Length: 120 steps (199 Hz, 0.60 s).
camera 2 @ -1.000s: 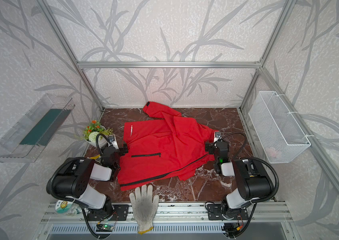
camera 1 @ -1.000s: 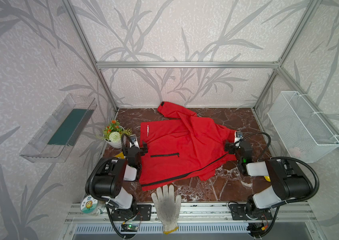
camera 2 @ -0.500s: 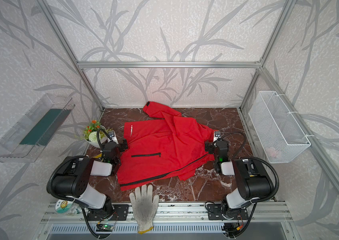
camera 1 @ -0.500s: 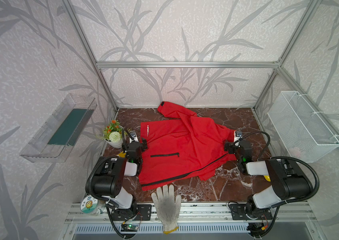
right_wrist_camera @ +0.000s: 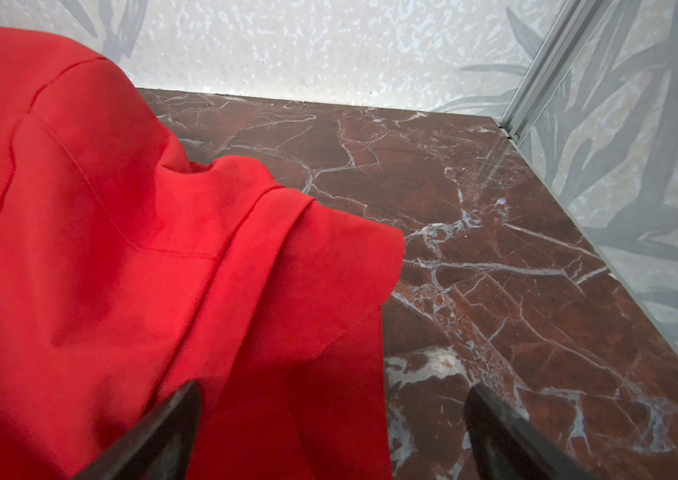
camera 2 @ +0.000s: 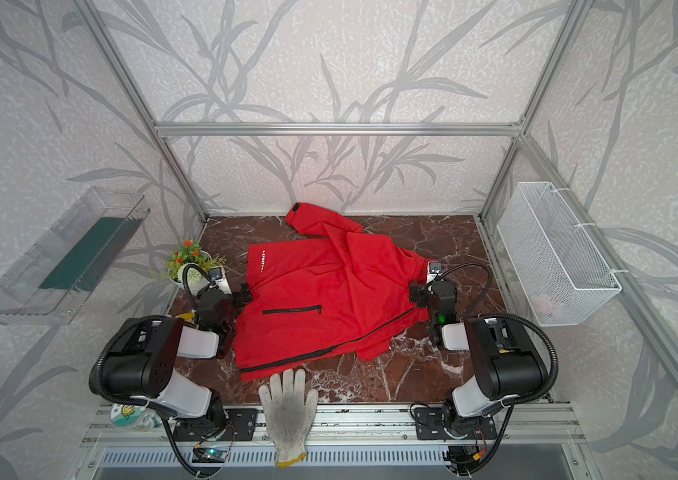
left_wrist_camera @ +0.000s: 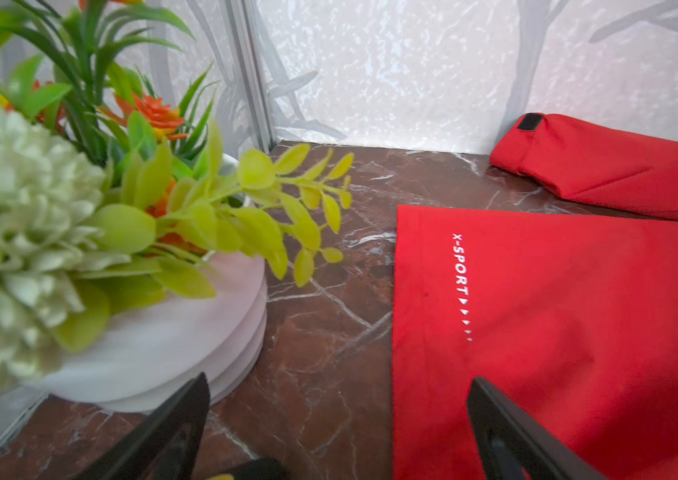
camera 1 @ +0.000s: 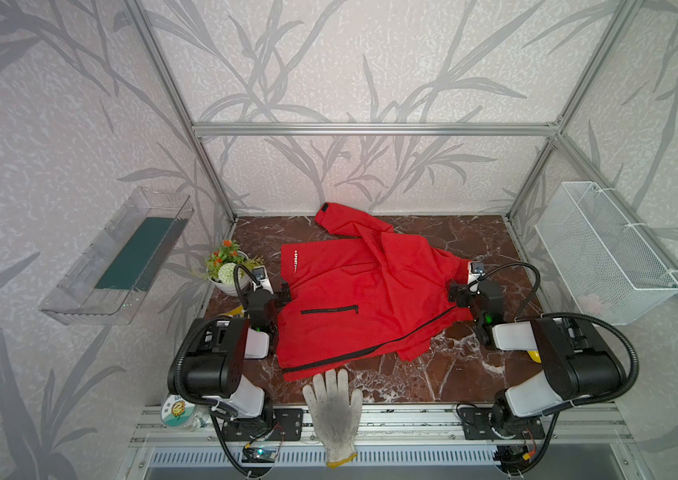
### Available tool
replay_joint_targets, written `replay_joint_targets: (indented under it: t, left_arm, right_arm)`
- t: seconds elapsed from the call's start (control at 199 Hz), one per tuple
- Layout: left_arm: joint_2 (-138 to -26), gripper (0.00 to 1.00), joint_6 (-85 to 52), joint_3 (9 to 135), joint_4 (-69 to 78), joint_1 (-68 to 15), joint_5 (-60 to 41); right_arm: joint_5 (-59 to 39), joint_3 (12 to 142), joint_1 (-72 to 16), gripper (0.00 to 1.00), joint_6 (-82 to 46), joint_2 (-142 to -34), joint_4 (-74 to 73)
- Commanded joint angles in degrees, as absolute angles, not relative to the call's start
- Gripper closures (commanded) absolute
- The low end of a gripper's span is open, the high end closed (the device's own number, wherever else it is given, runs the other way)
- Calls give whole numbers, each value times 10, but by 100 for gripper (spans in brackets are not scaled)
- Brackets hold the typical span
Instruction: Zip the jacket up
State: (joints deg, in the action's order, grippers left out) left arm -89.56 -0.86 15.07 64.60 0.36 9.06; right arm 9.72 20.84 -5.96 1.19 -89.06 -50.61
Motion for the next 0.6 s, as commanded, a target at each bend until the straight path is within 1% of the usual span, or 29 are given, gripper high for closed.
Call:
replay_joint_targets:
  t: [0.0,0.015,0.025,0.04,0.075,0.085,0.106,0.136,0.156,0.171,0.206,0.221,0.236,0.276,0.292,0.317,0.337,0.367,0.377,0.402,0.427,0.452,0.483,0.533,0.558,0.598]
  left_arm:
    - [-879,1,-14,133,672,-5,108]
    - [-869,1,-32,124,674,-5,145]
    - [-866,1,-38,121,675,-6,151]
    - [-866,1,-31,119,675,-6,137]
    - [-884,1,21,143,657,-15,50]
    - [-893,1,37,152,653,-17,38]
    - [-906,1,29,158,661,-18,53]
    - [-913,1,4,159,678,-17,131]
    - [-908,1,-9,159,669,-20,164]
    - [-905,1,-10,165,654,-22,158]
    - [-903,1,26,190,604,-24,84]
    - [-899,1,20,191,596,-20,80]
    - [-895,1,5,183,601,-15,89]
    - [-888,1,-50,153,644,-1,173]
    - [-890,1,-64,146,657,3,186]
    - [-899,1,-55,150,665,9,156]
    - [-908,1,-29,167,654,8,111]
    - [-904,1,10,191,602,3,29]
    - [-895,1,16,197,577,2,21]
    - [-874,1,-1,200,533,4,34]
    - [-862,1,-23,202,511,8,70]
    - [-866,1,-46,199,518,12,120]
    - [-883,1,-66,192,560,13,170]
    - [-910,1,-40,178,639,12,146]
    - [-900,1,-39,181,621,11,140]
    - [-887,1,-46,204,553,12,128]
  right_arm:
    - [97,218,-62,1,18,-882,-508]
    - [97,218,-62,1,18,-881,-507]
    - [97,218,-62,1,18,-881,-507]
    - [98,218,-62,1,18,-882,-508]
    - [98,218,-62,1,18,-882,-508]
    - [98,218,-62,1,18,-882,-507]
    - [98,218,-62,1,18,-882,-508]
    - [98,218,-62,1,18,-882,-508]
    - [97,218,-62,1,18,-882,-508]
    - [97,218,-62,1,18,-882,-508]
    - [98,218,-62,1,18,-881,-508]
    - [97,218,-62,1,18,-882,-507]
    - [97,218,-62,1,18,-882,-508]
    - [98,218,-61,1,18,-881,-507]
    - [98,218,-62,1,18,-882,-507]
    - [98,218,-62,1,18,-882,-508]
    - [98,218,-62,1,18,-882,-508]
    - [98,218,-62,1,18,-881,-507]
    - [98,218,-62,1,18,-882,-508]
    - [98,218,-62,1,18,-882,-508]
    - [98,218,-62,1,18,-881,-507]
    - [97,218,-62,1,18,-882,-508]
    - [97,218,-62,1,18,-882,-508]
    - [98,218,-62,1,18,-882,-507]
    - [98,218,-62,1,18,-882,-507]
    - [98,218,-62,1,18,-882,-508]
